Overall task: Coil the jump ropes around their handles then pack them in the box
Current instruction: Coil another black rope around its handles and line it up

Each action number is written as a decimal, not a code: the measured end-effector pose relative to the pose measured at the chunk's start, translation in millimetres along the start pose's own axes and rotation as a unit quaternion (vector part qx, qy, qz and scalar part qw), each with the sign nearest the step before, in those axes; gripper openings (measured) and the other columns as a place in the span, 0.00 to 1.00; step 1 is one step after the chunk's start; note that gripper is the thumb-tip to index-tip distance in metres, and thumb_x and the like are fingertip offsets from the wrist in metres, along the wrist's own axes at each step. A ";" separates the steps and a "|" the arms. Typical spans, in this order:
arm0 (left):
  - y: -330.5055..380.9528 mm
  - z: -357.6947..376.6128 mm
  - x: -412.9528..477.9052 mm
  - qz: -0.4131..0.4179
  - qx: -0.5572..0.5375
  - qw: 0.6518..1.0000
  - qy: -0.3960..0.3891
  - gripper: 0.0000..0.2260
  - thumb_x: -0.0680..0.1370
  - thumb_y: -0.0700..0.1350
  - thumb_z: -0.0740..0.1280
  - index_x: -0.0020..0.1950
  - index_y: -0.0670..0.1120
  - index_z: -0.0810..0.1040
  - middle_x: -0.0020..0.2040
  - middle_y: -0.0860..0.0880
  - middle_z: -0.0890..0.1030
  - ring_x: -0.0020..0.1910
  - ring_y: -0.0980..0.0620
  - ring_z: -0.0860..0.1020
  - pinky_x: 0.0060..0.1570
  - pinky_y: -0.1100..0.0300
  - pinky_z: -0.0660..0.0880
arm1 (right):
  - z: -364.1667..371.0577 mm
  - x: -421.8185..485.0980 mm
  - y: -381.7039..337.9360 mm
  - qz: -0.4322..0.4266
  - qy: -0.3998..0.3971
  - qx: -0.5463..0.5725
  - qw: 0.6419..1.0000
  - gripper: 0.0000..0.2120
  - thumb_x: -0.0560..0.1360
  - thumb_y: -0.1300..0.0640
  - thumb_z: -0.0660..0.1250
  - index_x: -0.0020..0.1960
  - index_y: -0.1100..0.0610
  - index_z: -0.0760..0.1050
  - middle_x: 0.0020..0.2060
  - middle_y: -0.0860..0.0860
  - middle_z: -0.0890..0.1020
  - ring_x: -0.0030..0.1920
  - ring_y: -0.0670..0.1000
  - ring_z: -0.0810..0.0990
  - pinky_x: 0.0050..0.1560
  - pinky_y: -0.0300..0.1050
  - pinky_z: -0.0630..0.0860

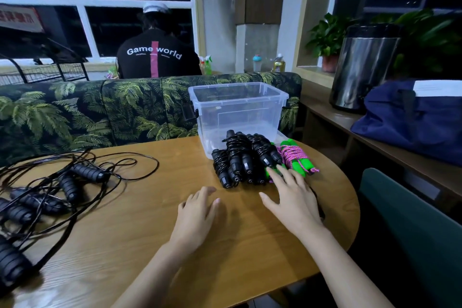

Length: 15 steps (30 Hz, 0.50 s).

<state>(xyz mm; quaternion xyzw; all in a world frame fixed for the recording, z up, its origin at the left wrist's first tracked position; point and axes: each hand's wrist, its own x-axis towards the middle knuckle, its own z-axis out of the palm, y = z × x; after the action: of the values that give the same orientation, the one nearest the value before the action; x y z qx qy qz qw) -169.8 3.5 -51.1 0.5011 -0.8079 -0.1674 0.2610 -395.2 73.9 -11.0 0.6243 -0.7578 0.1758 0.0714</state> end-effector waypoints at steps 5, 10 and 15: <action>-11.4 -49.6 -15.5 -0.012 0.026 0.998 0.048 0.15 0.84 0.56 0.54 0.68 0.53 0.67 0.66 0.55 0.75 0.65 0.54 0.71 0.64 0.53 0.63 | -7.4 0.3 -60.2 -0.080 0.028 0.035 0.996 0.28 0.79 0.39 0.58 0.77 0.45 0.62 0.75 0.43 0.66 0.75 0.49 0.61 0.68 0.47 0.68; -44.3 -104.1 -38.0 -0.035 0.073 0.992 0.098 0.15 0.83 0.56 0.56 0.69 0.54 0.67 0.65 0.56 0.75 0.65 0.54 0.72 0.64 0.53 0.64 | 3.0 5.5 -137.5 -0.164 0.011 0.095 0.982 0.26 0.81 0.41 0.57 0.77 0.44 0.61 0.73 0.40 0.67 0.74 0.44 0.61 0.66 0.42 0.67; -106.7 -149.3 -54.4 -0.069 0.087 0.982 0.150 0.13 0.82 0.55 0.59 0.66 0.54 0.70 0.61 0.58 0.77 0.62 0.55 0.74 0.62 0.54 0.63 | 27.3 20.7 -220.6 -0.256 -0.017 0.142 0.956 0.23 0.81 0.45 0.59 0.76 0.45 0.64 0.71 0.41 0.70 0.72 0.46 0.65 0.62 0.45 0.72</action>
<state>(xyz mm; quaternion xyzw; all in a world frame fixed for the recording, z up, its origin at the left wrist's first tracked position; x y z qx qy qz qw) 15.0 3.9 -1.1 0.5956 -0.7349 -0.0365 0.3222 -182.2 10.1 9.5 0.8038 -0.5412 0.2466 0.0121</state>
